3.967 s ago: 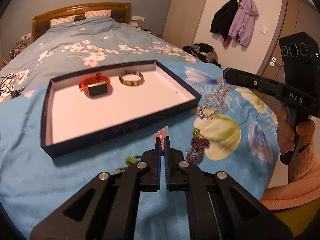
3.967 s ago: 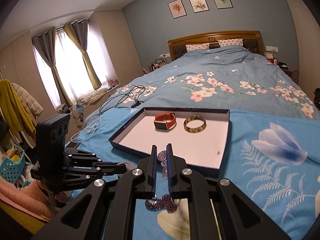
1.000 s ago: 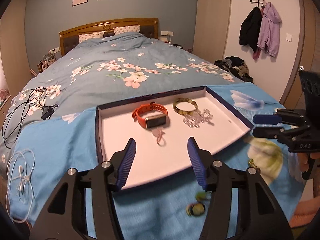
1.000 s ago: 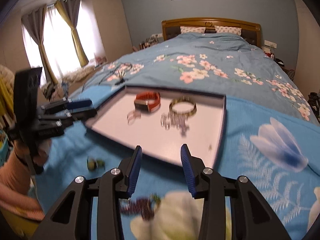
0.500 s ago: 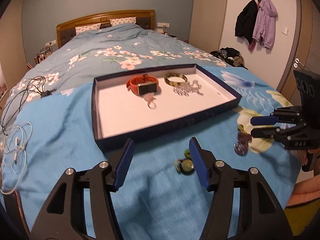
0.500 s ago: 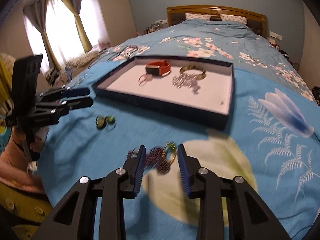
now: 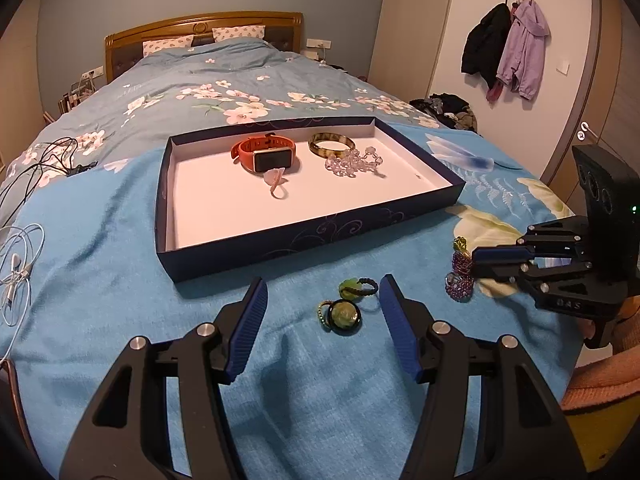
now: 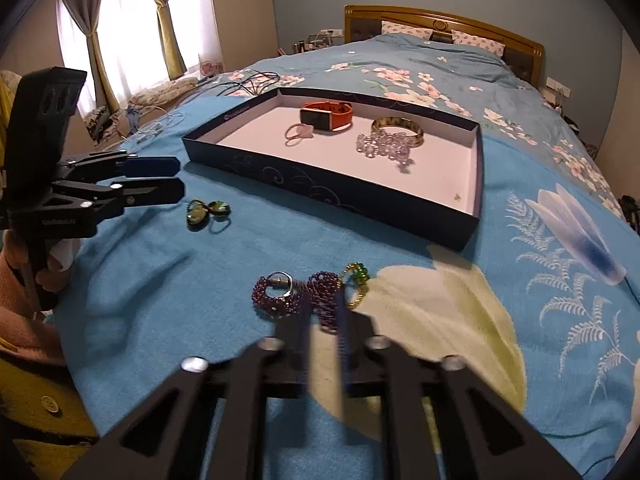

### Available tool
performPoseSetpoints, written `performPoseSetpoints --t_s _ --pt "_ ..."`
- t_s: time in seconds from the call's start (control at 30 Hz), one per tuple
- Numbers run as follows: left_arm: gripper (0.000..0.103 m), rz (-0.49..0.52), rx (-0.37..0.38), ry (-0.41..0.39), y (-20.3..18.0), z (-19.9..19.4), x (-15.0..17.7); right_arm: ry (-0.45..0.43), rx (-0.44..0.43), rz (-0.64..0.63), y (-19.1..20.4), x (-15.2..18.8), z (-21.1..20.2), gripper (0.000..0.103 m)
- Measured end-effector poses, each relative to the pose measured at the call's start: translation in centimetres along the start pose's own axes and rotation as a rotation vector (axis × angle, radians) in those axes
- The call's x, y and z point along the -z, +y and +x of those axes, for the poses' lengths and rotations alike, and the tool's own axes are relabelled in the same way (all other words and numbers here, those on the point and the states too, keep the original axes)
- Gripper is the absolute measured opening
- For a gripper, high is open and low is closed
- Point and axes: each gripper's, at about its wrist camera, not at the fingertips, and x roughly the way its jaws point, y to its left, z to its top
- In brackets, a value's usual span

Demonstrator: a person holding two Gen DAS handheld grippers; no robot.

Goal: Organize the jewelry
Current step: 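Move both tools back toward the remaining jewelry, then grasp the purple beaded bracelet with the right tool and lift it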

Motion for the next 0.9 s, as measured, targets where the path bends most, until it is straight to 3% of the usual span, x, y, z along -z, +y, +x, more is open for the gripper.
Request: performPoseSetpoints --t_s 0.3,0.47,0.53,0.63,0.7,0.9 --pt "0.057 -0.008 0.007 0.005 0.2 0.0 0.1 -0.031 -0.043 -0.008 0.4 -0.2 -1.5 0.0" --pt "0.058 -0.01 0.017 0.008 0.1 0.1 0.2 0.011 -0.004 0.001 0.2 0.1 -0.4 0.013" --pt "0.058 -0.011 0.02 0.008 0.1 0.1 0.2 0.013 0.008 0.022 0.0 0.2 -0.2 0.022" --pt "0.058 -0.014 0.028 0.013 0.1 0.4 0.1 0.019 0.009 0.037 -0.1 0.4 0.2 0.021" --pt "0.058 -0.019 0.03 0.015 0.2 0.5 0.2 0.011 0.005 0.051 -0.2 0.4 0.1 0.011" --pt "0.058 -0.023 0.031 0.012 0.3 0.4 0.2 -0.041 -0.022 0.065 -0.3 -0.1 -1.4 0.009"
